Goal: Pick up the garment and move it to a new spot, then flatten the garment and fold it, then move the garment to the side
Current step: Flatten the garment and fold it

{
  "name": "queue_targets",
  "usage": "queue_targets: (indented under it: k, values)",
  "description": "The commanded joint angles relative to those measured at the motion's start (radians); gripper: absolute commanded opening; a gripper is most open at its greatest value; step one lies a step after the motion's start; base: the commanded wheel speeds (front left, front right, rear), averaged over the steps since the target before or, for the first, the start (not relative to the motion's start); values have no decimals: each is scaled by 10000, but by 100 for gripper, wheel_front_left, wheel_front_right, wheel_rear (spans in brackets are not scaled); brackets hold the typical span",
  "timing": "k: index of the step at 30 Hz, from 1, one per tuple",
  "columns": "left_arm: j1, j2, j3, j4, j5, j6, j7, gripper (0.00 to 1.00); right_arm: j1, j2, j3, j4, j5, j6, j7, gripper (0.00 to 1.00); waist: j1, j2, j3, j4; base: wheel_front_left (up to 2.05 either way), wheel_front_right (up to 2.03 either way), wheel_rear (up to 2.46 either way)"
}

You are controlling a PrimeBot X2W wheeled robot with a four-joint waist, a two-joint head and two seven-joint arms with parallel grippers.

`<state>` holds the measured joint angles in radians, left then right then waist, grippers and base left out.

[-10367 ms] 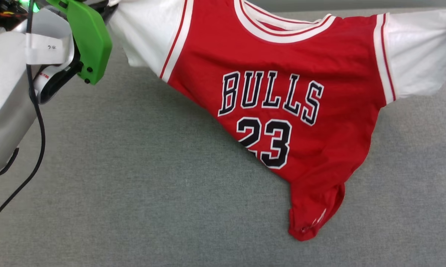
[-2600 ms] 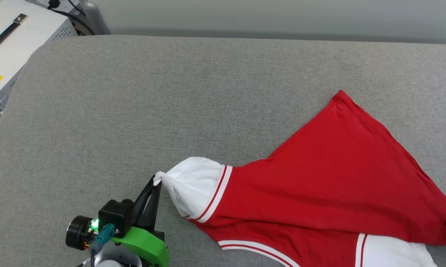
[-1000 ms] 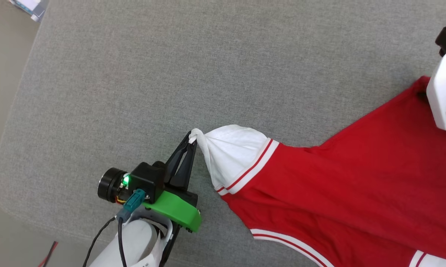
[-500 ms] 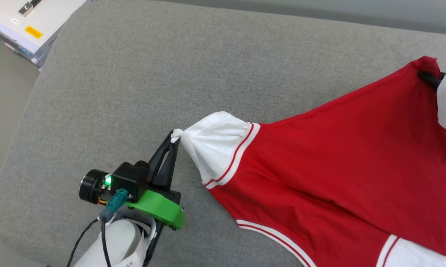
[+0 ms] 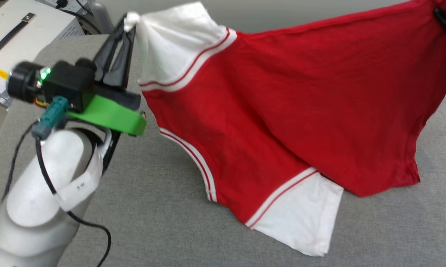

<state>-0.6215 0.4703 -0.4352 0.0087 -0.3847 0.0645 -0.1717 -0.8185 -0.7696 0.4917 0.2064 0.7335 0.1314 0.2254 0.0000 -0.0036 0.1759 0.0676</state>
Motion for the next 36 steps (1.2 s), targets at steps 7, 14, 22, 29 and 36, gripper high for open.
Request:
queue_targets:
  k: [7,14,22,29,36]
  values:
    - [-3293,27,215,355,287,-685,571,0,-1636,711,-916,-238,-1114,-7,151,0,0,36,1373,-381,0,0,0]
    - [-6960,-290,232,1835,559,-1311,750,0,-4430,1273,-1300,533,-2127,-7,252,0,0,36,2567,-535,0,0,0]
    - [-10736,-349,344,3670,584,-1728,754,0,-7898,1782,-662,2231,-2839,-7,4,0,0,36,3586,-691,0,0,0]
    - [-12782,-541,-174,5078,575,-1901,583,0,-10044,2057,84,3861,-3137,-7,-737,0,0,36,4001,-615,0,0,0]
    - [-13375,-603,-636,6386,382,-1940,140,0,-10877,2319,815,5363,-3110,-7,-1445,0,0,36,4386,-650,0,0,0]
